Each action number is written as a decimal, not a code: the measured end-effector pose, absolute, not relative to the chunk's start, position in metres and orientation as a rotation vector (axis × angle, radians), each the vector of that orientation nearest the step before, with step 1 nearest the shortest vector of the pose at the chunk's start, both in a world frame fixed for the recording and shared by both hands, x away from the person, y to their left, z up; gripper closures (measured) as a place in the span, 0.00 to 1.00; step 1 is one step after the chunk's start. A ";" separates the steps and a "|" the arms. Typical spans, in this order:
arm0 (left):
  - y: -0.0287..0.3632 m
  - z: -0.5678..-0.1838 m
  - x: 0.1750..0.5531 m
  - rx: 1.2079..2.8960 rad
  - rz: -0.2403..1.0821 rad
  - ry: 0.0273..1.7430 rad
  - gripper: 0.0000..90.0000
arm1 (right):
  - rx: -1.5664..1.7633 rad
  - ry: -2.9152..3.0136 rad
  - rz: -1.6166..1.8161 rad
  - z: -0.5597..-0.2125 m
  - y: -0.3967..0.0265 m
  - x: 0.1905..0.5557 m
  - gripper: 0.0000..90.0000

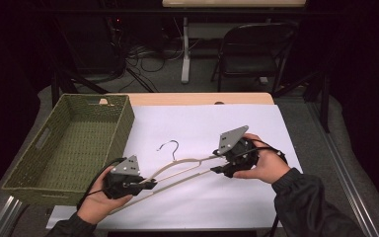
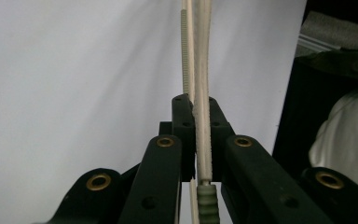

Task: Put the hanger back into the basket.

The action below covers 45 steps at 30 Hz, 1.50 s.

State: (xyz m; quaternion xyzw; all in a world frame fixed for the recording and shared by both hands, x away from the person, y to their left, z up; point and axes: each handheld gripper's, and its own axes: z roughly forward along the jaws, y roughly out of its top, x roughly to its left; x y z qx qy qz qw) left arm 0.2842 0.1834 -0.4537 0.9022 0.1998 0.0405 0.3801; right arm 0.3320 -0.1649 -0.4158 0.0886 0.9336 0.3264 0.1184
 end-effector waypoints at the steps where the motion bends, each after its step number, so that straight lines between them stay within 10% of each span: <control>1: 0.188 -0.448 0.282 2.303 0.125 0.510 0.97 | 0.268 2.723 0.961 -0.415 -0.167 0.331 0.52; 20: 0.294 -0.377 0.299 2.190 0.330 0.683 0.97 | 0.501 2.658 0.968 -0.437 -0.221 0.318 0.52; 45: 0.414 -0.382 0.350 2.143 0.434 0.869 0.97 | 0.586 2.684 0.938 -0.460 -0.226 0.326 0.52</control>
